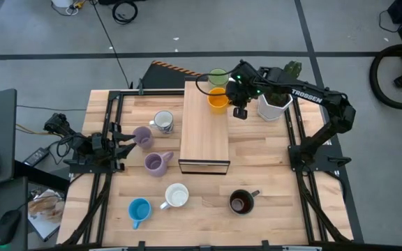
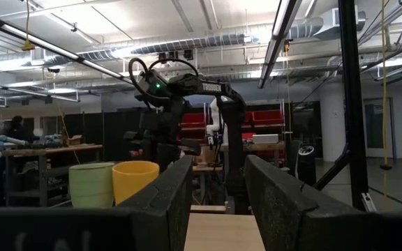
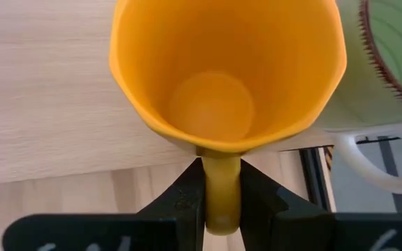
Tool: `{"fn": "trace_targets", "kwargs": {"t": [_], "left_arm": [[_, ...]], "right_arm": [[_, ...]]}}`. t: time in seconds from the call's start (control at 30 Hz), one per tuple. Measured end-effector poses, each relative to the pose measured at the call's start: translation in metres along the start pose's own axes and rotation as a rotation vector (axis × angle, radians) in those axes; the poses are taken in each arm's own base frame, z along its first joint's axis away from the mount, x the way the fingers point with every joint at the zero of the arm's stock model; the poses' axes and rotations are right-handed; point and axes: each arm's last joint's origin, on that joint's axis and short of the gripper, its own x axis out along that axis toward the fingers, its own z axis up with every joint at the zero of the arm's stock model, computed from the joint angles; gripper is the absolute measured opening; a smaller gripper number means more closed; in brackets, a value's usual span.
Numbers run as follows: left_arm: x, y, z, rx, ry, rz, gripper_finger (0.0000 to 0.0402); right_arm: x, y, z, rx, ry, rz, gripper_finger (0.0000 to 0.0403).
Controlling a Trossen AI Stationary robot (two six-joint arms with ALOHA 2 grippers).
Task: Place coffee mugs
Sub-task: Put the yellow mug on the shelf
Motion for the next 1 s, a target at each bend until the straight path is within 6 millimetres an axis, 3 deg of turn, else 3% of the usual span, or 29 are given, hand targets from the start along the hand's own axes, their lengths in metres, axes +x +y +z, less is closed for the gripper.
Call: {"fn": "trace_targets", "kwargs": {"t": [0.67, 1.0], "left_arm": [[0.0000, 0.0000, -0.0001, 0.001, 0.001, 0.000, 0.0139], [0.0000, -0.0001, -0.0002, 0.001, 0.001, -0.001, 0.0139]], "right_arm": [[-0.0003, -0.0082, -0.0013, 0.035, -0.037, 0.037, 0.0079], [0.0074, -0.0076, -0.0077, 0.053, 0.007, 0.007, 0.0130]]}}
